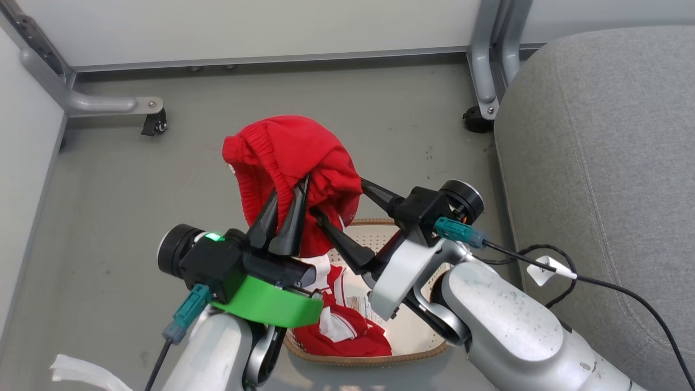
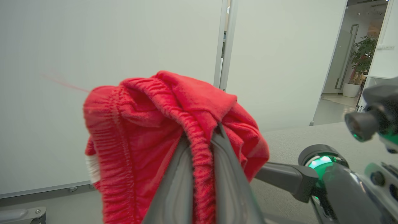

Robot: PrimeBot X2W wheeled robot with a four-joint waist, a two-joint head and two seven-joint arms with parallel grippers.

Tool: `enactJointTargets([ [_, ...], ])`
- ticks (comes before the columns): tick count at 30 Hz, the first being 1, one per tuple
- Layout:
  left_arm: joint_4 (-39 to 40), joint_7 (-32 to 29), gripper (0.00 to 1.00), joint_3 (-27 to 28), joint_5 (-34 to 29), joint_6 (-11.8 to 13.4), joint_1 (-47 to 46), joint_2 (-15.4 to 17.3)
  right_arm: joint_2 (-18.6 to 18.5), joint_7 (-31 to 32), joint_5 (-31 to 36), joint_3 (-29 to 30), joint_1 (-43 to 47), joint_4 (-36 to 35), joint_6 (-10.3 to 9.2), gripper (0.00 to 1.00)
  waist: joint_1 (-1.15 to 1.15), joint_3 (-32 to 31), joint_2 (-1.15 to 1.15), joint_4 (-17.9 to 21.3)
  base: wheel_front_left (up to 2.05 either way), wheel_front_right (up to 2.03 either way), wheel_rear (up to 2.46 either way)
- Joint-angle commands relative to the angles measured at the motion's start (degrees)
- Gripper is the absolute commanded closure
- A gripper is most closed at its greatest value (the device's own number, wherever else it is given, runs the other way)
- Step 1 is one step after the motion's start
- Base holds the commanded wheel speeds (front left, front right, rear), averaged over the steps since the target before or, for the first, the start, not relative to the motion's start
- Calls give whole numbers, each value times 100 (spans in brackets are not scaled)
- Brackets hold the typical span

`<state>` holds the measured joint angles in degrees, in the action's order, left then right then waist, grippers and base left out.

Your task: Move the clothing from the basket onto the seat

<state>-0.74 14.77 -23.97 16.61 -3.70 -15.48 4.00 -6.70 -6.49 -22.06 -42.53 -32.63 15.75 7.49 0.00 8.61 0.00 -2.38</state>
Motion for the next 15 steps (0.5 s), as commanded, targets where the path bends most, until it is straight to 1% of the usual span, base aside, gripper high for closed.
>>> enactJointTargets([
  [1,2,24,100,4,19,11,-86,-10,5,-41,-69,-45,-104,66,0,0,0,5,0,-3,0,0,0],
  [2,-3,25,100,-10,18,9,-88,-10,16,-66,-104,-80,-156,133,0,0,0,5,0,-4,0,0,0],
  [3,-7,26,100,-18,23,7,-88,-10,21,-77,-123,-107,-198,177,0,14,0,4,0,-6,0,0,0],
  [4,-11,26,100,-26,29,9,-89,-11,29,-78,-175,-158,-230,228,0,56,0,0,0,-8,0,0,0],
  [5,-11,26,100,-28,35,13,-87,-11,32,-97,-202,-189,-264,262,0,71,0,-1,0,-8,0,0,0],
  [6,-11,27,100,-35,35,18,-84,-13,44,-134,-278,-208,-296,298,0,100,0,1,0,-8,0,0,0],
  [15,-27,35,100,-26,92,64,-70,8,-4,-282,-499,-370,-436,492,0,100,0,5,0,6,0,0,0],
])
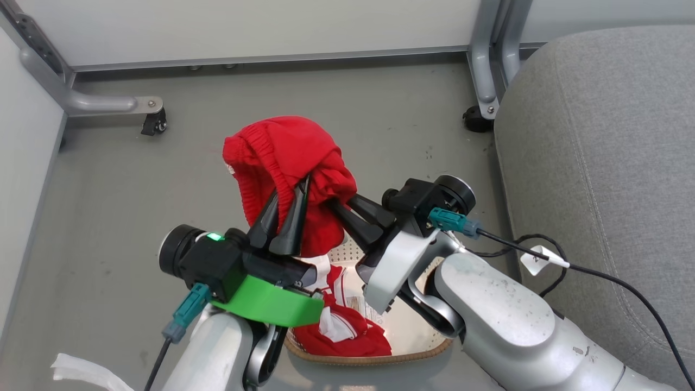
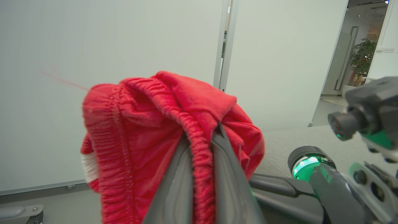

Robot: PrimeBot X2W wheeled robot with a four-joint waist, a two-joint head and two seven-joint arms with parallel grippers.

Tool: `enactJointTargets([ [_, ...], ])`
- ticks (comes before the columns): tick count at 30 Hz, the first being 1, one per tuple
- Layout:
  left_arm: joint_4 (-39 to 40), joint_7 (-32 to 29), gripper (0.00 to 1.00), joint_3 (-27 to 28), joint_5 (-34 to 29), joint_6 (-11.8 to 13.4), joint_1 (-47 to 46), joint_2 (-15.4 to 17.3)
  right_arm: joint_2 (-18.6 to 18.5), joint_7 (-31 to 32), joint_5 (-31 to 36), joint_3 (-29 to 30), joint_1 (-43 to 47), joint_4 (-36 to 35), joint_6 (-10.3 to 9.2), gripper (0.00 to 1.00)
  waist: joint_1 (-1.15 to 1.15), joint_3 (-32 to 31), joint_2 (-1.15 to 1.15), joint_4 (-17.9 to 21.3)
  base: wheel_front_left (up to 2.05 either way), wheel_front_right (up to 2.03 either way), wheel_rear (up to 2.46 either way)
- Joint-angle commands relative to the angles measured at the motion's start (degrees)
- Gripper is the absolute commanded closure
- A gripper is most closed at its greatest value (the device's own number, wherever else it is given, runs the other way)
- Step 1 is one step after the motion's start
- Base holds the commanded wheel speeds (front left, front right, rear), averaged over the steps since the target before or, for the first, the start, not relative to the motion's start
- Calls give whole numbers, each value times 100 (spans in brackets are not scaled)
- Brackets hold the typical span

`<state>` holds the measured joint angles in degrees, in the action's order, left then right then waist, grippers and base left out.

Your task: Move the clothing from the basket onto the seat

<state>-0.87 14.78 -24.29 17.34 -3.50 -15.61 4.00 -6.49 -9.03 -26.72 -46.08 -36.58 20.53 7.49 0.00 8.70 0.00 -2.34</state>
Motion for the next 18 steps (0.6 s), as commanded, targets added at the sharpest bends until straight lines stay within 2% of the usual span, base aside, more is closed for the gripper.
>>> enactJointTargets([
  [1,-18,34,100,4,16,48,-51,9,-28,-45,-52,-27,-49,29,0,100,0,-5,0,1,0,0,0],
  [13,-47,22,100,-37,66,61,-21,37,-62,-173,-94,-20,-111,145,0,100,0,-19,0,-22,0,0,0],
  [14,-52,4,72,-38,85,56,-23,35,-62,-185,-109,-1,-109,155,0,100,0,-18,0,-24,0,0,0],
  [15,-55,-4,6,-37,90,70,-28,35,-63,-185,-121,5,-111,163,0,100,0,-16,0,-27,0,0,0],
  [16,-65,-28,0,-41,80,93,-33,42,-72,-203,-133,25,-117,182,0,100,0,-13,0,-31,0,0,0],
  [18,-84,-58,0,-52,47,118,-48,62,-82,-225,-135,64,-132,214,0,100,0,-8,0,-43,0,0,0],
])
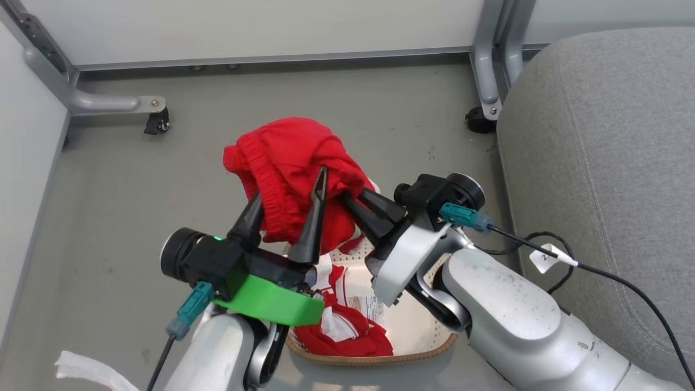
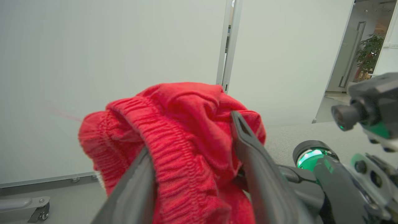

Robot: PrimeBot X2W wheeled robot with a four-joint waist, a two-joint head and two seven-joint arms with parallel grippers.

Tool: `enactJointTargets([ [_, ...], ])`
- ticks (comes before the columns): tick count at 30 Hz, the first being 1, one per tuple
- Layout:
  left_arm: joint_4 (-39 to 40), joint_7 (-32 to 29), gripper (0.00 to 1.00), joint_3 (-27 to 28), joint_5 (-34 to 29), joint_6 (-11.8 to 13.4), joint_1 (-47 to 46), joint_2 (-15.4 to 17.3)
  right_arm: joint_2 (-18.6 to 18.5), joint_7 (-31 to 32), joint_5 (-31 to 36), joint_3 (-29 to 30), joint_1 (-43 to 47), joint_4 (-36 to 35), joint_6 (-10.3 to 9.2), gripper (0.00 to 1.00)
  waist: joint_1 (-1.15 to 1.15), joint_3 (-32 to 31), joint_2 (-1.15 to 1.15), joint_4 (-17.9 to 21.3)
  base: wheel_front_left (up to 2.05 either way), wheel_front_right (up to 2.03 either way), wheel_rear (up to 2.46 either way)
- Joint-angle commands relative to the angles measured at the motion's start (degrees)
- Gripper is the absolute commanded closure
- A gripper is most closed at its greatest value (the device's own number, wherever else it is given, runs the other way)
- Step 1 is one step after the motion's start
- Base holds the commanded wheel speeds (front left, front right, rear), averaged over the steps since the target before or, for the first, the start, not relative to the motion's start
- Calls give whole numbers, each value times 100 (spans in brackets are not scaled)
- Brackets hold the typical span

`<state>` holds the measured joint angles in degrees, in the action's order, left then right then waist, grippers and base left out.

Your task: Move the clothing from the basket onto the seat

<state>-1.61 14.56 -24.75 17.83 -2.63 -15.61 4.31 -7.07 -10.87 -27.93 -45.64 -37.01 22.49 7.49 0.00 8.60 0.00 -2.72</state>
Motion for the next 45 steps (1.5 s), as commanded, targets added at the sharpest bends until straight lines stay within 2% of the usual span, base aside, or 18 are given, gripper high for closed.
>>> enactJointTargets([
  [1,-24,-33,0,-8,-13,45,-49,38,-25,-50,-8,42,-97,34,0,100,0,3,0,-9,0,0,0],
  [10,-228,-302,0,-181,-177,69,98,230,-21,-161,-100,286,-105,306,0,100,0,33,0,-67,0,0,0],
  [25,-565,-529,0,-627,-288,-68,509,479,2,-322,-90,407,-157,806,0,100,0,87,0,-119,0,0,0],
  [35,-670,-532,0,-733,-326,27,609,553,21,-398,-67,501,-57,995,0,100,0,98,0,-94,0,0,0],
  [40,-649,-518,0,-725,-329,64,577,605,27,-420,-82,545,-15,1032,0,100,0,122,0,-31,0,0,0],
  [45,-581,-559,0,-753,-350,66,526,665,44,-435,-78,634,-6,1054,0,100,0,187,0,215,0,0,0],
])
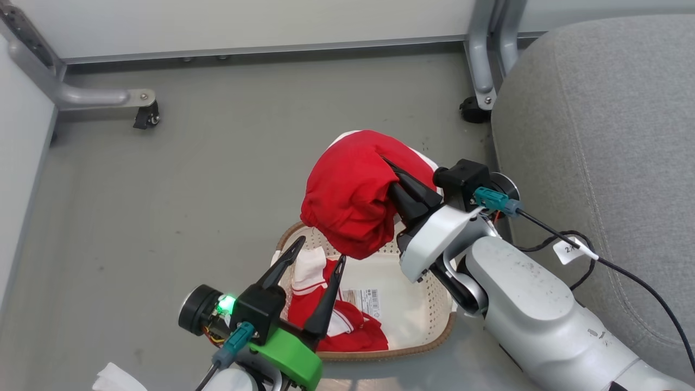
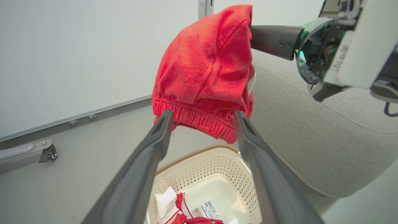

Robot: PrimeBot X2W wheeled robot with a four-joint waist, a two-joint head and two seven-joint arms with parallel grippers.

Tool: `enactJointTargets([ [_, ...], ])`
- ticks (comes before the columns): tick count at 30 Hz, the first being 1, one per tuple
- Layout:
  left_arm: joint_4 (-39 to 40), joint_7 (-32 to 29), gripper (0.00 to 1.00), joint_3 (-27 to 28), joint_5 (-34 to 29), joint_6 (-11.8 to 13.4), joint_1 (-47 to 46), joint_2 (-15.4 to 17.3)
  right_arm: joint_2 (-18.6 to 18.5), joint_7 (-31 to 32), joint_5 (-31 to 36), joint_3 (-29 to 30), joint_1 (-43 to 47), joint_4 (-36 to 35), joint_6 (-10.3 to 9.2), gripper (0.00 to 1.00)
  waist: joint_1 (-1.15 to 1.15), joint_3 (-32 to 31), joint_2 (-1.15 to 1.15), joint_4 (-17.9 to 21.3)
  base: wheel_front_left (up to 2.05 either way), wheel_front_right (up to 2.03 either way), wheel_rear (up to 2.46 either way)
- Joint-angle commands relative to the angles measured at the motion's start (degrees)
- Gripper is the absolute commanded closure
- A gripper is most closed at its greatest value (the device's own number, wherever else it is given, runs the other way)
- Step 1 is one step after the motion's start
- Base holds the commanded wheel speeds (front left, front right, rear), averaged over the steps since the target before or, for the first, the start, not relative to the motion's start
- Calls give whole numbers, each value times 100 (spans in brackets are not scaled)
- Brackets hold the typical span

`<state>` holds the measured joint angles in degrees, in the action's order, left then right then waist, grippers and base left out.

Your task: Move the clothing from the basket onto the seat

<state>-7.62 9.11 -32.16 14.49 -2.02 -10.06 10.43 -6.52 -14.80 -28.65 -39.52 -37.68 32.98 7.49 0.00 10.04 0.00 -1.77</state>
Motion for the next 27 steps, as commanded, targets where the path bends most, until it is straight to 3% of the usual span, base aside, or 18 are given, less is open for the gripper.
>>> enactJointTargets([
  [1,36,-22,0,-9,-16,10,-34,66,-1,-44,-2,26,58,0,0,100,0,61,0,195,0,0,0],
  [20,412,-448,0,-206,-156,-147,-375,431,113,-44,187,947,412,-303,0,100,0,476,0,2351,0,0,0],
  [27,576,-668,0,-278,-177,-201,-454,590,142,-42,280,1448,633,-466,0,100,0,677,0,2932,0,0,0],
])
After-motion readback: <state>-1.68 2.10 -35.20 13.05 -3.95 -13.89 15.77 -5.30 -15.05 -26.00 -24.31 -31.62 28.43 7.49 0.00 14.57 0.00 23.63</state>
